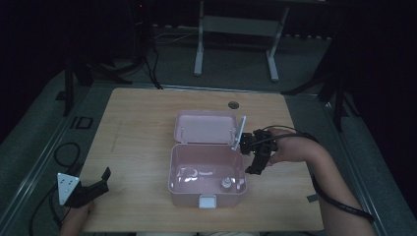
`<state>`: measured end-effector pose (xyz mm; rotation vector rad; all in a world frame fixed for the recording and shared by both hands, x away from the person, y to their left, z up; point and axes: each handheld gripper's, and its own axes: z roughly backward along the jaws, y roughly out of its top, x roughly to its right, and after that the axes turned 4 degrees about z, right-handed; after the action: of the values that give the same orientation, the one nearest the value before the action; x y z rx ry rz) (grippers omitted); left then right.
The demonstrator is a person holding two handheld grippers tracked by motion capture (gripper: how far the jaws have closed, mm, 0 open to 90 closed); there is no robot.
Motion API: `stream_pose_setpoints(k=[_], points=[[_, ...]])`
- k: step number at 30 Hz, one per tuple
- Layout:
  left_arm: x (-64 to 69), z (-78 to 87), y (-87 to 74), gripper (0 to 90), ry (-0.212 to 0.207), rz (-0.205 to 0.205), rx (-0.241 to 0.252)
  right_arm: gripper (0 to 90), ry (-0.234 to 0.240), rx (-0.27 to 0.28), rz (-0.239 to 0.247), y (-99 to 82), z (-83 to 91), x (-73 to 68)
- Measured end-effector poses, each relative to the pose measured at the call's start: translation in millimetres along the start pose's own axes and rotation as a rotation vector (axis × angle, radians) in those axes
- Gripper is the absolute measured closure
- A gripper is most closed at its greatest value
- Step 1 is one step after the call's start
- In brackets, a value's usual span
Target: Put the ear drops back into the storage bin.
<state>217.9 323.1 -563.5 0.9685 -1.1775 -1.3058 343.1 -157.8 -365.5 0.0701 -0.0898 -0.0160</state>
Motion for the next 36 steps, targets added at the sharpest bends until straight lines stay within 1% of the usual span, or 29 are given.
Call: stream_pose_setpoints(k=[1,3,4,5,7,8,9,10,13,15,17,18,20,21,22,23,25,28,30,31,32,33,36], points=[[0.0,0.0,0.0,1.0,0.0,0.0,0.0,23.3,0.007,0.005,-0.012,-2.6,-0.5,0.8],[0.0,0.0,0.0,1.0,-0.001,0.0,0.0,22.8,0.009,0.011,-0.021,-6.0,-1.2,1.7],[0.1,0.0,-0.1,1.0,-0.001,0.0,0.001,19.8,0.011,0.011,-0.026,-9.5,-2.6,2.4],[0.0,0.0,-0.1,1.0,-0.001,0.0,0.0,18.2,0.026,0.013,-0.028,-14.2,-5.9,2.5],[0.0,0.0,-0.1,0.9,-0.001,0.001,0.001,17.8,0.037,0.023,-0.044,-19.5,-10.4,3.0],[0.0,0.1,-0.1,1.0,-0.001,0.0,0.0,16.7,0.039,0.027,-0.044,-21.7,-12.5,2.9],[0.0,0.1,-0.1,0.9,-0.001,0.0,0.0,16.7,0.039,0.027,-0.044,-21.7,-12.5,2.9],[0.0,0.1,-0.1,0.9,-0.001,-0.001,0.0,16.6,0.046,0.022,-0.055,-28.9,-20.4,2.8],[0.1,0.1,-0.1,0.9,0.0,0.0,0.0,16.6,0.052,0.027,-0.062,-36.3,-28.7,3.4],[0.2,0.2,0.0,1.0,0.001,-0.002,-0.001,16.6,0.066,0.03,-0.078,-42.6,-35.1,3.4],[0.2,0.2,0.0,1.0,0.001,-0.002,-0.001,16.6,0.063,0.029,-0.088,-47.7,-40.2,4.0],[0.2,0.2,0.0,0.9,0.001,-0.002,-0.001,16.6,0.069,0.029,-0.103,-51.3,-43.8,4.5],[0.2,0.2,0.0,1.0,0.001,-0.002,-0.001,16.6,0.07,0.03,-0.112,-53.5,-45.9,4.5],[0.2,0.1,0.0,1.0,0.001,-0.002,-0.001,16.7,0.065,0.034,-0.119,-57.3,-49.9,5.2],[0.2,0.1,0.0,1.0,0.001,-0.002,-0.001,16.7,0.065,0.034,-0.119,-57.3,-49.9,5.2],[0.1,0.1,0.0,1.0,0.0,-0.002,-0.001,16.7,0.063,0.053,-0.146,-66.8,-61.8,5.2],[0.2,0.1,0.0,1.0,0.001,-0.001,-0.001,16.7,0.07,0.069,-0.169,-72.4,-69.6,5.5],[0.2,0.2,-0.1,0.9,0.001,-0.003,0.0,16.6,0.04,0.076,-0.195,-81.2,-84.0,6.6],[0.1,0.2,-0.1,0.9,0.001,-0.001,0.0,16.6,0.032,0.076,-0.209,-87.1,-92.5,6.9],[0.1,0.2,-0.1,1.0,0.0,0.0,0.001,16.6,0.022,0.084,-0.208,-90.0,-96.1,7.0],[0.1,0.2,-0.1,1.0,0.0,0.0,0.001,16.6,0.022,0.084,-0.208,-90.0,-96.1,7.0],[0.1,0.2,-0.2,1.0,0.001,0.001,0.002,16.6,0.019,0.109,-0.221,-96.4,-102.5,6.5],[0.1,0.2,-0.1,0.9,0.001,-0.001,0.0,16.6,0.0,0.131,-0.24,-103.2,-108.5,5.8]])
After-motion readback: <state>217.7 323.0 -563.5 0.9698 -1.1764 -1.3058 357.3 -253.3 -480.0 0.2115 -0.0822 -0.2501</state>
